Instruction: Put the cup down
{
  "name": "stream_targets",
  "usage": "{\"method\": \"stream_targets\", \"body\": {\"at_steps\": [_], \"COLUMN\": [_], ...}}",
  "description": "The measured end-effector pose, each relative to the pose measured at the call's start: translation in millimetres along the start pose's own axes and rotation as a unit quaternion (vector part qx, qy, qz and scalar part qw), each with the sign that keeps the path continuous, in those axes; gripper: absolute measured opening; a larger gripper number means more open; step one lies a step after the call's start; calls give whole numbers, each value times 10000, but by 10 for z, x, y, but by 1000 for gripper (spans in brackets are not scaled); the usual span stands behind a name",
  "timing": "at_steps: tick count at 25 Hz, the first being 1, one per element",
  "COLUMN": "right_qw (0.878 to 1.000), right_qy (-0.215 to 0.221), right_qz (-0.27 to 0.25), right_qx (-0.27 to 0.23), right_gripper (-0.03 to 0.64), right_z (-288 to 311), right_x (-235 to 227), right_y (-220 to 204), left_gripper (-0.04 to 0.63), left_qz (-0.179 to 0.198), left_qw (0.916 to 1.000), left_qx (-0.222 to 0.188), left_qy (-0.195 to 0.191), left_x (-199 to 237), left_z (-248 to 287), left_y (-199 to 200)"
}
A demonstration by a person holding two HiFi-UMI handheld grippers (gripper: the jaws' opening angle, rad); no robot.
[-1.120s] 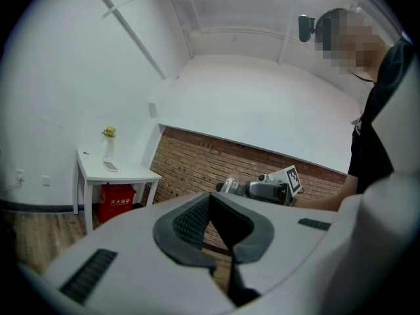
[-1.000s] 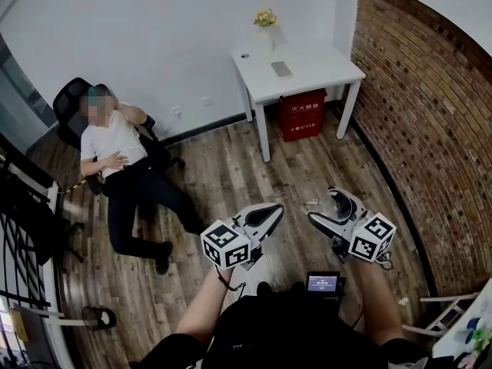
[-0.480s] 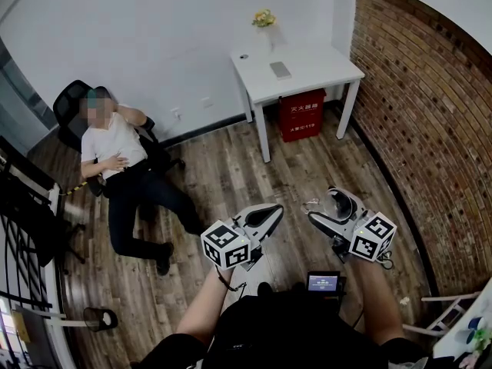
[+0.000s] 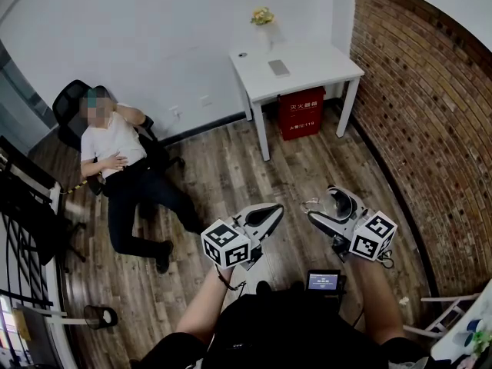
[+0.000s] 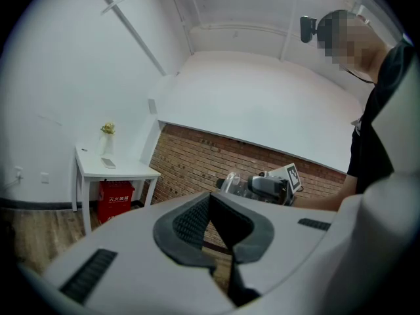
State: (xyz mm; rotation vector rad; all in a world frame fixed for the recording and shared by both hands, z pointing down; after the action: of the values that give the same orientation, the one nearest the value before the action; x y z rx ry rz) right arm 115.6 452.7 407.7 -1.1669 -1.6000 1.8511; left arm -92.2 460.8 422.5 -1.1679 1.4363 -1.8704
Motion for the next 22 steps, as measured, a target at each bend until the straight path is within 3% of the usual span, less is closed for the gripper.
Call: {"method": "stream_targets", "body": {"at_steps": [14, 22], "right_qw": [9998, 9995], "right_qy": [117, 113], "right_qz": [177, 292], "right_qx": [-52, -80], "right_gripper": [440, 440], "right_z": [-329, -357], "right_x": [-441, -732], "right_y": [2, -2], "left_gripper": [8, 9], "left_qz": [6, -36], "left_qw": [9995, 9981], "left_qx": [10, 14], "left_qy": [304, 610], "left_x": [-85, 128], "left_z": [358, 523], "left_y": [-70, -62]}}
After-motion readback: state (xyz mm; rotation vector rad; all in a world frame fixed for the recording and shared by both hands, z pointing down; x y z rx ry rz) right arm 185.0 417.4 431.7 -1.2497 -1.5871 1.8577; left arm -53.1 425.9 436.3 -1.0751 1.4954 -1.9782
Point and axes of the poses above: the fingertips, and each gripper's own axes: z forward along the fingers, x to its left, y out of its top, the point moved 7 cm from there along -z, backward along the fingers, and after that the axes turned 2 degrees about -x, right-handed, at the moved point
